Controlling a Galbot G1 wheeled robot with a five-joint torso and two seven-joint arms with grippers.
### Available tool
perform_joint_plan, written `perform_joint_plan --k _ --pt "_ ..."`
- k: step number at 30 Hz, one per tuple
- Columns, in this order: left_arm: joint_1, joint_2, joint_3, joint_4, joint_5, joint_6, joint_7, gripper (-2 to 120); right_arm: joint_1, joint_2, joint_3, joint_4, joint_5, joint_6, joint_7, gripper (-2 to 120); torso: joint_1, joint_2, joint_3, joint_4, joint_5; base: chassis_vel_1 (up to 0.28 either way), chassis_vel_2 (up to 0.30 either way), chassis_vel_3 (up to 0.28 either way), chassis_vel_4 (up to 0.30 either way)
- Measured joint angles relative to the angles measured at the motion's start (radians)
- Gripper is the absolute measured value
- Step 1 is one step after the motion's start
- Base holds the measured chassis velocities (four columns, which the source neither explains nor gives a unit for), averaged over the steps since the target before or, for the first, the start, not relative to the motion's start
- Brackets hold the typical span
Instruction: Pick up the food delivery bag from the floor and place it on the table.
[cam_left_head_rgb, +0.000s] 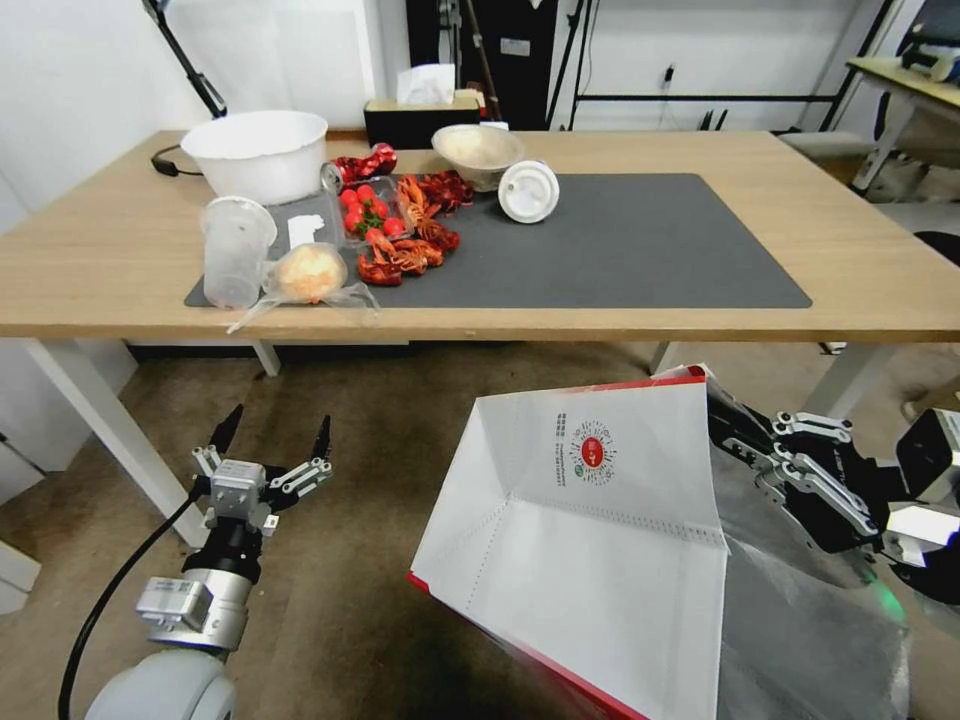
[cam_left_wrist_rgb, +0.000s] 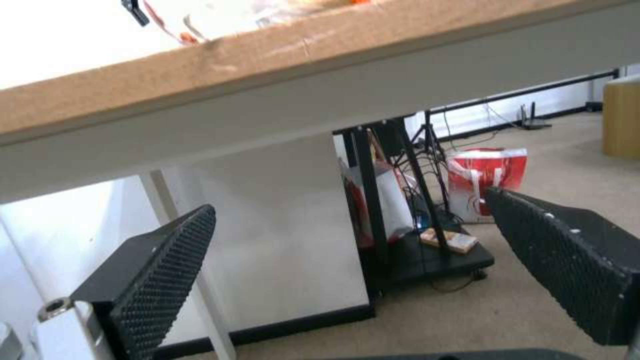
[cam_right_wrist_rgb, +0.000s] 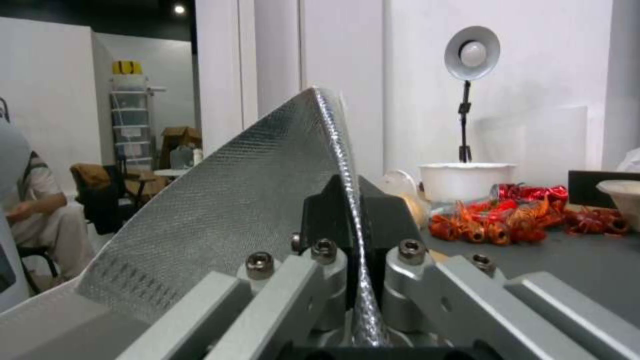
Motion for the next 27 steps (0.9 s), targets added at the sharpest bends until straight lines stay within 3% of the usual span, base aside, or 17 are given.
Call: perform_joint_plan --k 27 --pt "0.004 0.001 -0.003 -0.015 -0.002 -0.006 -0.003 100 -0.031 0.007 0.027 0.025 0.003 0.000 -0.003 0 0.040 0.107 0.067 -0.0001 -0.0001 0.000 0.000 0.000 0.000"
